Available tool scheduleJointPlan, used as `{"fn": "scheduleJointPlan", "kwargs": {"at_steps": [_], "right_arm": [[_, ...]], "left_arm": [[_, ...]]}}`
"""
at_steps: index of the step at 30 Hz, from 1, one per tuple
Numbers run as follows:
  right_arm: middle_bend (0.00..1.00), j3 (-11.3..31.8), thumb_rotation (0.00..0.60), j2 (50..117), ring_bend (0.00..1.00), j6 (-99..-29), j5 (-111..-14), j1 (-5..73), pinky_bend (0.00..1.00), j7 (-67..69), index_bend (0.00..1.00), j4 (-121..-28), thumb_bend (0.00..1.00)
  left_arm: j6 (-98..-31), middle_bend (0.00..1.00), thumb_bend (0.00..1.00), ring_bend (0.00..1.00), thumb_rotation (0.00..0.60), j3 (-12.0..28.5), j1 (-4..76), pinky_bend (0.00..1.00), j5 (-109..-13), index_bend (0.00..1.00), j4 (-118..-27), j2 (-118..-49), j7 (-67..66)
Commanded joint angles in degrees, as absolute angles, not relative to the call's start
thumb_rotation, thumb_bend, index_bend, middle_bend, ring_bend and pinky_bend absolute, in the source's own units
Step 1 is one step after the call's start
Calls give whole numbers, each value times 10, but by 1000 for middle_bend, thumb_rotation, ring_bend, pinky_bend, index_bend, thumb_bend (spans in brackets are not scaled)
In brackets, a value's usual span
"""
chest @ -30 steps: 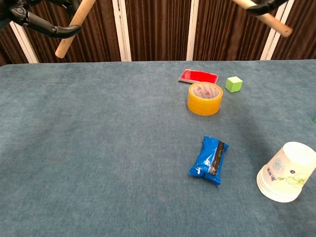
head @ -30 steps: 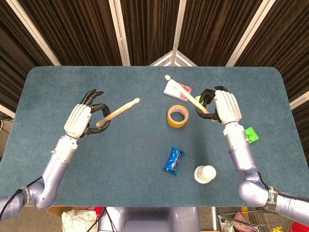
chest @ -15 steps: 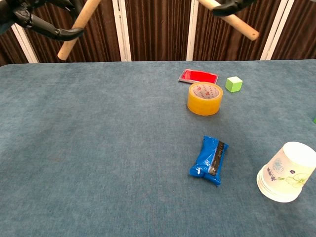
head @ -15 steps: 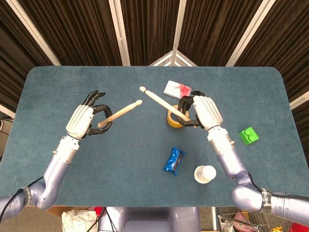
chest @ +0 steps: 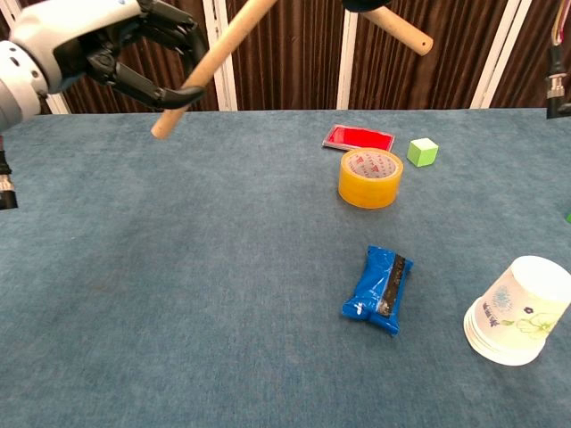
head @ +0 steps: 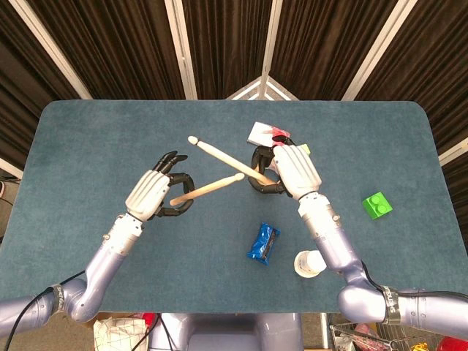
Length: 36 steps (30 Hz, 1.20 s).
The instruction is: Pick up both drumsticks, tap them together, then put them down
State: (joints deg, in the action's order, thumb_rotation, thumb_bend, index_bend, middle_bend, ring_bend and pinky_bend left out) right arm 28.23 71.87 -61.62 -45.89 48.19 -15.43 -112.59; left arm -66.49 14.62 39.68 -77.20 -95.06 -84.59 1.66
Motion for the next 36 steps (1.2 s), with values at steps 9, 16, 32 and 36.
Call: {"fn": "scheduleJointPlan", "kwargs": {"at_steps": [9, 16, 32, 36], "right_arm": [[647, 276, 600, 706, 507, -624, -476, 485, 163, -139, 735, -1143, 446], [647, 269, 600, 696, 507, -630, -496, 484, 163, -136, 735, -1161, 446], [647, 238, 600, 697, 507, -636, -506, 484, 163, -146, 739, -1147, 447], [646, 236, 600, 697, 507, -639, -509, 483, 163, -141, 739, -1147, 448]], "left_arm": [[-673, 614, 521, 119, 600, 158, 402, 4, -768, 657, -956, -854, 17], [-675, 615, 516, 119, 600, 161, 404, 4, -768, 658, -958, -860, 26], [-679, 619, 516, 119, 600, 174, 409, 4, -760, 660, -998, -843, -1], [-682, 620, 515, 119, 600, 175, 408, 4, -758, 660, -1000, -841, -5]]}}
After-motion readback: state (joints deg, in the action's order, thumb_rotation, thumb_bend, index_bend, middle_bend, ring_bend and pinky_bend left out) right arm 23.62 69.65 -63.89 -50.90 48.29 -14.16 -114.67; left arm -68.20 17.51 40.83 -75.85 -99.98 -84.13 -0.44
